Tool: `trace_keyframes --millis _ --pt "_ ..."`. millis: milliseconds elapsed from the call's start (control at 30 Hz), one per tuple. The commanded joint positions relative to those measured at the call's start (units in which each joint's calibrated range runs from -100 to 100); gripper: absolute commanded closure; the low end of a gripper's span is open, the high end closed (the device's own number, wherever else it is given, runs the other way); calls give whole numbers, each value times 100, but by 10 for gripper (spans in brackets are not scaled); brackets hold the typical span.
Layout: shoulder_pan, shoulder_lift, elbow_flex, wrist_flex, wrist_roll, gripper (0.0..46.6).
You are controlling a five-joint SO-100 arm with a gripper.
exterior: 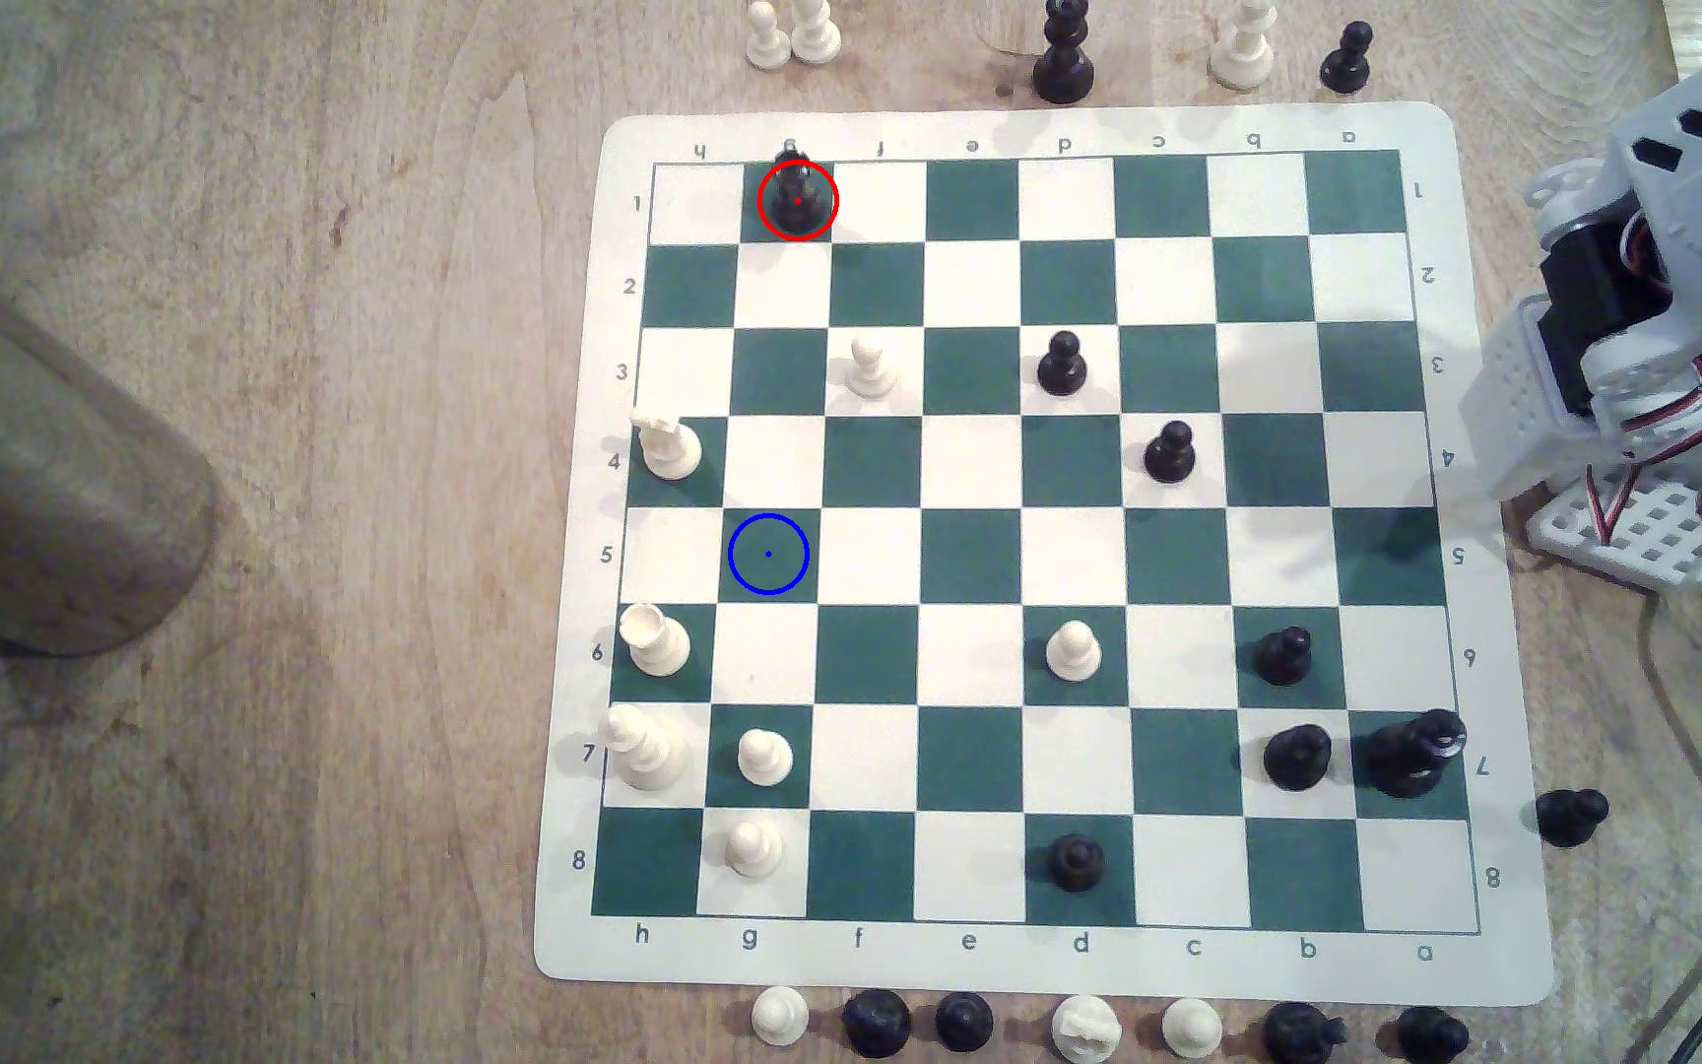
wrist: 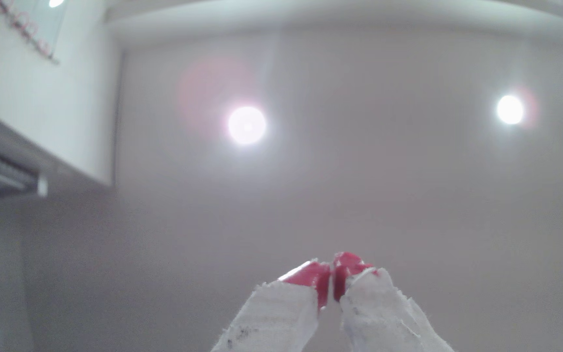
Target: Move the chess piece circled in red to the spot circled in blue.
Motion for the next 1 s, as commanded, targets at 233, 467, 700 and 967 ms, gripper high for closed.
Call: trace_keyframes --millis 233,467,700,967 --pt "382 -11 -925 2771 10 464" --pt "554 -11 -3047 7251 -20 464" --pt "890 -11 -4452 10757 -39 464" --pt "1344 74 -4815 14082 -44 442"
